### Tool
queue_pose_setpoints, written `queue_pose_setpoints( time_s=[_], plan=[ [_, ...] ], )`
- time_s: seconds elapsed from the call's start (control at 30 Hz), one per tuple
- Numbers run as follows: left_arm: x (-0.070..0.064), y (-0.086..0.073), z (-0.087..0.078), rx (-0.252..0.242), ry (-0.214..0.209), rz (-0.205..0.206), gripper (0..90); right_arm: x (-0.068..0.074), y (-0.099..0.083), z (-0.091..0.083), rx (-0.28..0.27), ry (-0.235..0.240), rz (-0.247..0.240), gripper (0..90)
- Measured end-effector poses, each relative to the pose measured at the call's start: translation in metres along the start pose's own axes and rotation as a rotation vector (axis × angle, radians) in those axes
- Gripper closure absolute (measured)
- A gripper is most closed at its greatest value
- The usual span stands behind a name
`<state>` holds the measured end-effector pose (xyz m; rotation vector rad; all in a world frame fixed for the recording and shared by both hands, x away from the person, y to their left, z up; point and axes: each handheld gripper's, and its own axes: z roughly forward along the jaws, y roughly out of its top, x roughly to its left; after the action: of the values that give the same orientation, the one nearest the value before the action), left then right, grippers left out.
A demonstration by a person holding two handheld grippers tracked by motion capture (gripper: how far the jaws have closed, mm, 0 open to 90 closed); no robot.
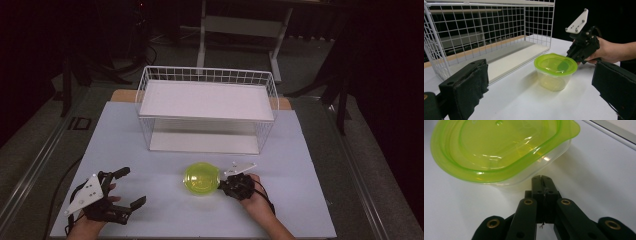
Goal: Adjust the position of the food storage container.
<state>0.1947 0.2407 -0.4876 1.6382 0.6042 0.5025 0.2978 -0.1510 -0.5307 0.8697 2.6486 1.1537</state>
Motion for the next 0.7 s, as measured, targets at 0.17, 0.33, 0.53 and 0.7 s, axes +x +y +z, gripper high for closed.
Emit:
queue_pose_setpoints(
  time_s=[0.17, 0.33, 0.53, 0.7],
  plan=[
    [0.0, 0.0, 0.0, 0.003, -0.001, -0.001, 1.6, 0.001, 0.003, 0.005, -0.001, 0.007, 0.003, 90.0],
    [0.0, 0.0, 0.0, 0.003, -0.003, -0.001, 1.6, 0.003, 0.004, 0.008, 0.005, 0.009, 0.001, 90.0],
    [-0.001, -0.001, 0.001, 0.006, -0.004, 0.0, 1.6, 0.0, 0.003, -0.001, -0.008, -0.006, 0.007, 90.0],
    [-0.002, 0.0, 0.002, 0.01, -0.008, 0.002, 1.6, -0.003, 0.0, -0.018, -0.033, -0.02, 0.022, 89.9]
  ],
)
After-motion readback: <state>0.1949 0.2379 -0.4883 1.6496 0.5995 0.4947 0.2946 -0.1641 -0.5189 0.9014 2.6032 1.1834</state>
